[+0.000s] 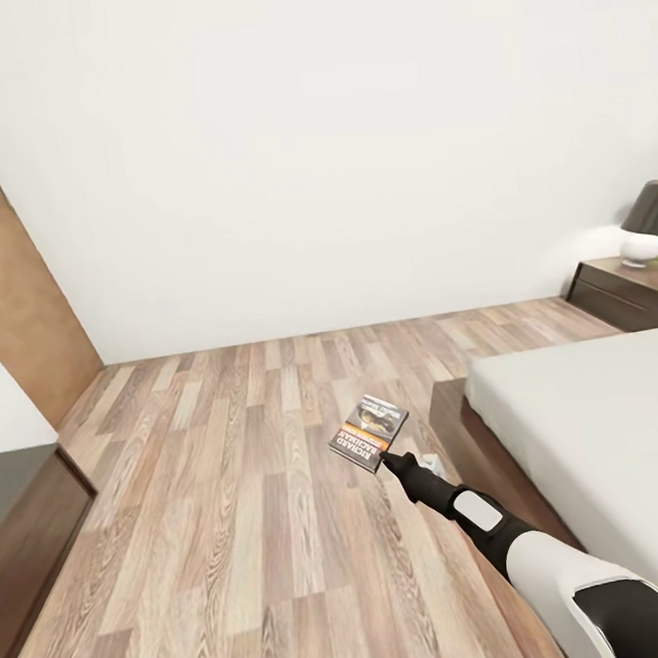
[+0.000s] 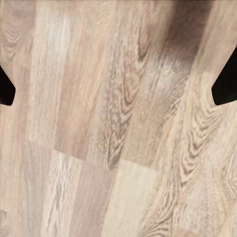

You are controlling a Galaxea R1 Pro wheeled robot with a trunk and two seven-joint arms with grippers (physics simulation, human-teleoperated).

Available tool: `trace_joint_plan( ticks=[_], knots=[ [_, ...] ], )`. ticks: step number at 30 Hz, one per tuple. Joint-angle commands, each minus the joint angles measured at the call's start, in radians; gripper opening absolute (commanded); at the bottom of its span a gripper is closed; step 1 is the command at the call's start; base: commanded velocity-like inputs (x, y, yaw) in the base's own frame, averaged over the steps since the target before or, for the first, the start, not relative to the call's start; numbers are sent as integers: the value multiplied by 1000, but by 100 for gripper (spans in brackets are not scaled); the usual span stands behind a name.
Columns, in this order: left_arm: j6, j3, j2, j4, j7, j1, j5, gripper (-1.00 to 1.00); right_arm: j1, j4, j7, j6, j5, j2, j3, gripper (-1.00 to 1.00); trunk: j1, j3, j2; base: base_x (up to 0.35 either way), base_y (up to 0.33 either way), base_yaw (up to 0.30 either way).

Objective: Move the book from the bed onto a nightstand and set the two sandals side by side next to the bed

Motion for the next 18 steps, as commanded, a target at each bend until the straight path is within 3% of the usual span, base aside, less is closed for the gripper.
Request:
trace_joint_plan(
  ticks=[1,18],
  knots=[
    [-3,-8,1,1,-4,-1,11,100,-1,0,1,4,-13,0,5,-100,0,-1,0,312,103,0],
    [-3,-8,1,1,-4,-1,10,100,-1,2,1,4,-12,0,5,-100,0,-1,0,312,36,0]
  ],
)
